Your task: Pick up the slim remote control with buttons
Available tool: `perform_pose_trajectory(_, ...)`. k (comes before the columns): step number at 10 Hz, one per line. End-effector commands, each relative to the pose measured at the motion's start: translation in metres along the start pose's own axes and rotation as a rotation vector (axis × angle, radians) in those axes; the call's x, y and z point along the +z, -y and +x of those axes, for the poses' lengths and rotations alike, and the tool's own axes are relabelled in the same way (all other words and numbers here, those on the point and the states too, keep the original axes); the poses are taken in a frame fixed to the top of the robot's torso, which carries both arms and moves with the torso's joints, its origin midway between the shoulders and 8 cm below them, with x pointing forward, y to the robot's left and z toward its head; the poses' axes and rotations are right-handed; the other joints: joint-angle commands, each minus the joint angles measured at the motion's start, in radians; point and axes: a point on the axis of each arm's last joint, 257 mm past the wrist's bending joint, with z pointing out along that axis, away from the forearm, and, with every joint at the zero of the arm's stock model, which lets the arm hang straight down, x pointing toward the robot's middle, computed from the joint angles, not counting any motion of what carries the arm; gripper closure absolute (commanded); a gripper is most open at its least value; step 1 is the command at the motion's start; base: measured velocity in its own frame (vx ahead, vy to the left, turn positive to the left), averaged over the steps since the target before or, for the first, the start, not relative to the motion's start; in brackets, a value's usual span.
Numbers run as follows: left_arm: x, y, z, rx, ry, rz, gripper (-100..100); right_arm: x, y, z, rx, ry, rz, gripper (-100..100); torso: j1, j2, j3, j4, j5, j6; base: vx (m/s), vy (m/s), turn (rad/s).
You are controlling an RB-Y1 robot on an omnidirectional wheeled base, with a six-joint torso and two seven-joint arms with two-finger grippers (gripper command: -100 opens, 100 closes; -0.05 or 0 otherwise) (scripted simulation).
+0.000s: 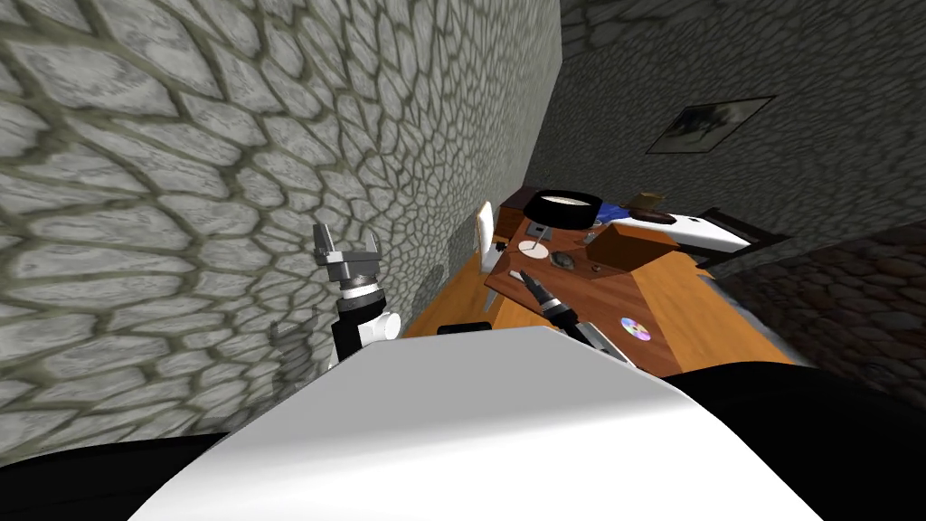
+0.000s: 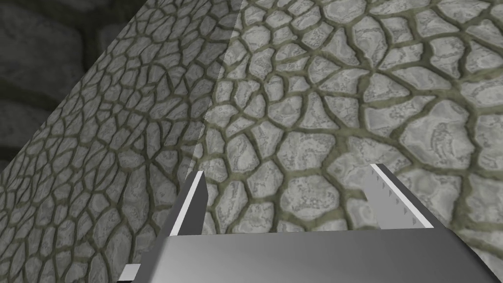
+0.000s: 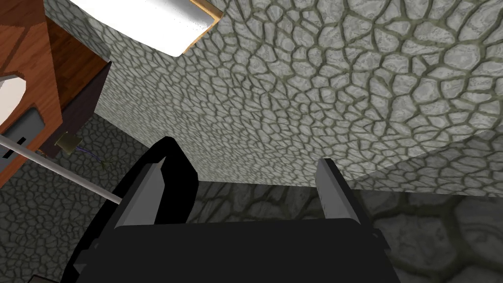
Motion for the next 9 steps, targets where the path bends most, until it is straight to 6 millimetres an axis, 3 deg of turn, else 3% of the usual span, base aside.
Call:
perform_pose_trajectory(1, 0.0, 0.0, 0.0, 0.0, 0.0, 0.0, 0, -0.013, 0.024, 0.016, -0.06, -0.068, 0.044, -100, 0.0, 0.0, 0.0, 0.0, 0.0, 0.0, -0.011, 0.012, 0.203)
perform_pose_trajectory(6, 0.0, 0.0, 0.0, 0.0, 0.0, 0.0, 0, -0.05, 0.081, 0.043, -0.159, -0.206, 0.151, -100, 0.0, -0.002, -0.001, 0.0, 0.0, -0.001, 0.003, 0.01, 0.191)
perform_pose_trajectory(7, 0.0, 0.0, 0.0, 0.0, 0.0, 0.0, 0, -0.069, 0.104, 0.054, -0.209, -0.274, 0.19, -100, 0.0, -0.002, -0.001, 0.0, 0.0, 0.0, 0.017, 0.013, 0.237)
perform_pose_trajectory(8, 0.0, 0.0, 0.0, 0.0, 0.0, 0.0, 0, -0.072, 0.109, 0.055, -0.208, -0.278, 0.202, -100, 0.0, -0.002, -0.001, 0.0, 0.0, -0.001, 0.019, 0.004, 0.119)
perform_pose_trajectory(9, 0.0, 0.0, 0.0, 0.0, 0.0, 0.0, 0, -0.092, 0.129, 0.064, -0.258, -0.346, 0.235, -100, 0.0, -0.002, -0.001, 0.0, 0.0, 0.0, 0.034, 0.013, 0.261)
